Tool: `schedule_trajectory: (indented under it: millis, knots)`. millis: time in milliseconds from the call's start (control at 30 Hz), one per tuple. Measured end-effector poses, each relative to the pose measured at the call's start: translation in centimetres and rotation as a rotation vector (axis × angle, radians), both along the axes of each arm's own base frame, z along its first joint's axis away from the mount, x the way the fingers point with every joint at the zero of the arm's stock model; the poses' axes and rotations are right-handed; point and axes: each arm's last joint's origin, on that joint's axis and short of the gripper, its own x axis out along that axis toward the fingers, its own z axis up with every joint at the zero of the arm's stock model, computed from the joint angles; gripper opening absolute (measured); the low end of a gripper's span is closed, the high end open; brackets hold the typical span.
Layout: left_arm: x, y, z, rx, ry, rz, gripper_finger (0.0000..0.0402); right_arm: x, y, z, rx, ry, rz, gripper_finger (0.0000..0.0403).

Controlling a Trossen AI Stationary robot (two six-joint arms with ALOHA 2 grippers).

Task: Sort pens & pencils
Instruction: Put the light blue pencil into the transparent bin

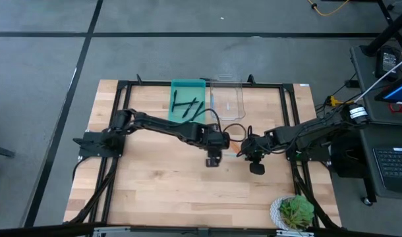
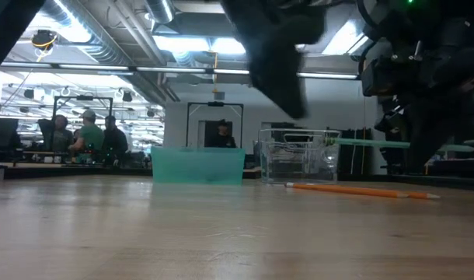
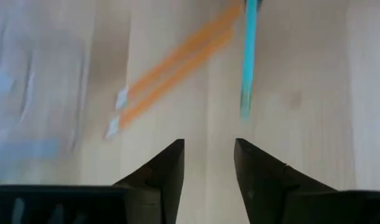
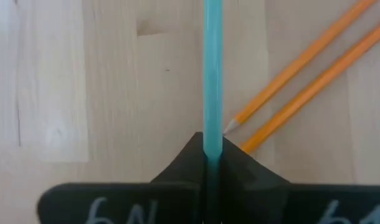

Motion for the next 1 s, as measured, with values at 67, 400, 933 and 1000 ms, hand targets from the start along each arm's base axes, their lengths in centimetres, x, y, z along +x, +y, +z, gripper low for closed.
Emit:
schedule_trajectory:
  millis: [67, 400, 933, 1000]
  knots:
    - [-0.7, 0.1, 1.1, -0.007, 0.001, 0.02, 0.0134, 0.3, -0.1, 0.6, 0.0, -0.021, -0.011, 0.0017]
    - [-4.5, 0.0, 3.2, -0.003, 0.194, 0.127, 0.0132, 1.1, -3.2, 7.1, -0.2, -0.091, -0.199, 0.0017]
    - [-8.7, 1.6, 3.1, 0.062, 0.304, 0.194, 0.013, 2.7, -14.7, 14.1, -0.226, -0.393, -0.546, 0.0017]
    - [-9.9, 2.0, 3.0, 0.051, 0.254, 0.207, 0.013, 3.3, -15.9, 13.3, -0.193, -0.395, -0.58, 0.0017]
